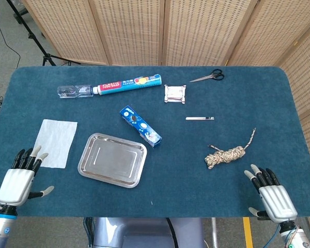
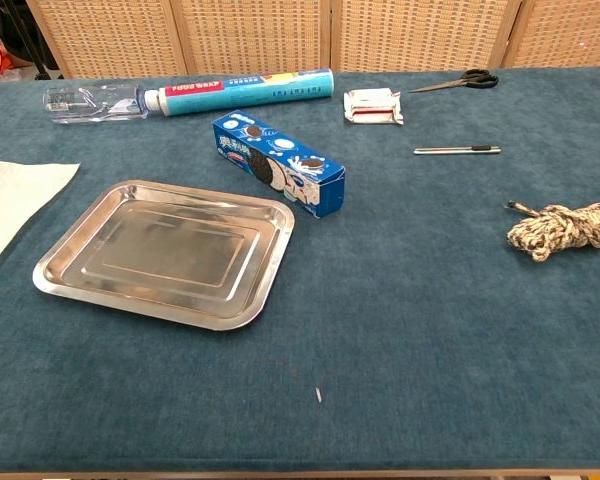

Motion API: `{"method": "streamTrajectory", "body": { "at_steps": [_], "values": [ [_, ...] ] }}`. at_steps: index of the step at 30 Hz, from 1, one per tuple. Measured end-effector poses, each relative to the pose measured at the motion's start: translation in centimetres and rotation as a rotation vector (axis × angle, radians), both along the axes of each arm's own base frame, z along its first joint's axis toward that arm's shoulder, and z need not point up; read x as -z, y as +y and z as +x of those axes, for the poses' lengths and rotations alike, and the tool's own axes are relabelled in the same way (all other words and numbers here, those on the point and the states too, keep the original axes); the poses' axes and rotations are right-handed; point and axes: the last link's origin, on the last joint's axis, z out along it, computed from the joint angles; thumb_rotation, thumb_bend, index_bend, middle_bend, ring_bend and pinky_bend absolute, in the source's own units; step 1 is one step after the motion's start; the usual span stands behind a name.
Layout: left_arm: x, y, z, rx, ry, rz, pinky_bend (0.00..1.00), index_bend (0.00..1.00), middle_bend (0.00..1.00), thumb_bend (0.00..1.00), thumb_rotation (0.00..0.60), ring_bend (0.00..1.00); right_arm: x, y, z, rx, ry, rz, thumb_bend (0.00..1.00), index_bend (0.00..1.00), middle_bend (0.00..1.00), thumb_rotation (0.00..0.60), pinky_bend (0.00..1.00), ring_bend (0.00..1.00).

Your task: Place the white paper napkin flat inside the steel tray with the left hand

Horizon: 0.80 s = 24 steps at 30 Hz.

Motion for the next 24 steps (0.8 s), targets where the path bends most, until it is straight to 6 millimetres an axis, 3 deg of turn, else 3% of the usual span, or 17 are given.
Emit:
{"method": "streamTrajectory", "body": {
  "at_steps": [10, 19, 24],
  "values": [
    [-0.1, 0.1, -0.2, -0.044, -0.016, -0.030, 0.00, 0.15, 0.00, 0.00, 0.419, 0.00, -0.4, -0.1, -0.1, 0.002, -0.003, -0.016, 0.00, 0.10, 0.00, 0.600, 0.00, 0.00],
    [-0.9, 2.0, -1.5, -0.099, 0.056, -0.041, 0.00, 0.15, 0.00, 0.01, 0.419, 0.00, -0.6, -0.1, 0.0, 0.001, -0.006, -0.028, 0.00, 0.10, 0.00, 0.600, 0.00, 0.00],
    [-1.2, 2.9, -1.8, -0.109, 0.078, -0.080, 0.00, 0.15, 0.00, 0.13, 0.458, 0.00, -0.6, 0.0, 0.0, 0.001, -0.005, -0.029, 0.00, 0.10, 0.00, 0.600, 0.00, 0.00]
  ]
}}
